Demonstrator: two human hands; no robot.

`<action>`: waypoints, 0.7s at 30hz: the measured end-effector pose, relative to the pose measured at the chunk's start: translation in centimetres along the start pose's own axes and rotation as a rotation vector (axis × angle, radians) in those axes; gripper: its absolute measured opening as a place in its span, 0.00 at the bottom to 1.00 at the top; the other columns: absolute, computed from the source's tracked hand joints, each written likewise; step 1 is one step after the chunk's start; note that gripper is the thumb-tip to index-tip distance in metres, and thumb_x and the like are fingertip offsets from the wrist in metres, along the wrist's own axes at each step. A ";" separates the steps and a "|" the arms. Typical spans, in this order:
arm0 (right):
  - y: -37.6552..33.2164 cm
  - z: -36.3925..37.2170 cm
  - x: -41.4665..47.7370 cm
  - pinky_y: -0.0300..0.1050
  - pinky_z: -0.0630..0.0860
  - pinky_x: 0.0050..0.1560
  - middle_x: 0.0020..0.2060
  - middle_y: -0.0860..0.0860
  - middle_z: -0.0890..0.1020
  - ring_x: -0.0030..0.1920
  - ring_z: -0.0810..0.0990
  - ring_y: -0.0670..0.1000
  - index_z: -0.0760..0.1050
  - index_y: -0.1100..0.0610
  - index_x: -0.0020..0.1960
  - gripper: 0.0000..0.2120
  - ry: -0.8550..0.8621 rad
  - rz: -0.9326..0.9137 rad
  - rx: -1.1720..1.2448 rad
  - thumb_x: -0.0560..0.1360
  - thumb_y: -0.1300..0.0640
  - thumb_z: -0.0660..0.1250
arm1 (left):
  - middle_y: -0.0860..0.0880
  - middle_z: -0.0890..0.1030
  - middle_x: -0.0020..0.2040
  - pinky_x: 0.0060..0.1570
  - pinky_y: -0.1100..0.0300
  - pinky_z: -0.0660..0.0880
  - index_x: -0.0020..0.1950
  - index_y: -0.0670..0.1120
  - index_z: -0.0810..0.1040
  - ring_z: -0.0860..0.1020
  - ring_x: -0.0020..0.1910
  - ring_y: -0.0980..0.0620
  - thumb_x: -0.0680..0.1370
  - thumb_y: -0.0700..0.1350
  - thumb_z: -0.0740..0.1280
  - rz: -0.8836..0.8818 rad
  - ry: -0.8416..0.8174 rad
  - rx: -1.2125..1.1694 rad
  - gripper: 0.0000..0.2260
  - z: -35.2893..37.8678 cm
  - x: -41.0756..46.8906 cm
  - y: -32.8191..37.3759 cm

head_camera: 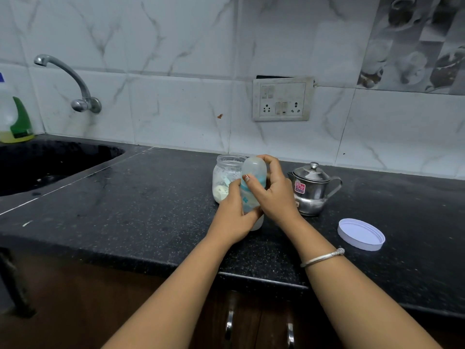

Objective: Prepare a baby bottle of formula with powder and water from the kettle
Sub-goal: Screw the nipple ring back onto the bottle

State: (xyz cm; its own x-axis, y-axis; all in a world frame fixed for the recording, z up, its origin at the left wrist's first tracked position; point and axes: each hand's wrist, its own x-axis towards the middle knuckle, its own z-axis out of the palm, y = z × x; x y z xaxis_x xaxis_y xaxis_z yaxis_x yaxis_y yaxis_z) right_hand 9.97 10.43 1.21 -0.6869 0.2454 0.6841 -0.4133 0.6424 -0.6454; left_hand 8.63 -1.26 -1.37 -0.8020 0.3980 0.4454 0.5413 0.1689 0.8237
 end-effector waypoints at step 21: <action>0.5 -1.0 -0.5 0.49 0.79 0.46 0.40 0.42 0.80 0.39 0.81 0.47 0.55 0.32 0.68 0.35 -0.137 -0.108 -0.079 0.71 0.52 0.69 | 0.55 0.77 0.56 0.44 0.76 0.71 0.69 0.52 0.61 0.77 0.50 0.59 0.73 0.41 0.68 0.064 0.002 -0.005 0.27 0.1 -0.1 0.1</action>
State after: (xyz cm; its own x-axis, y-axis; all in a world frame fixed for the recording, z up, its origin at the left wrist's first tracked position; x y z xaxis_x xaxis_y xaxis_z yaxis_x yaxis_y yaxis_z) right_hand 10.77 11.35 0.89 -0.7182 0.0745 0.6918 -0.4443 0.7161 -0.5384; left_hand 8.81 -1.23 -1.41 -0.7662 0.4059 0.4981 0.5904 0.1389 0.7951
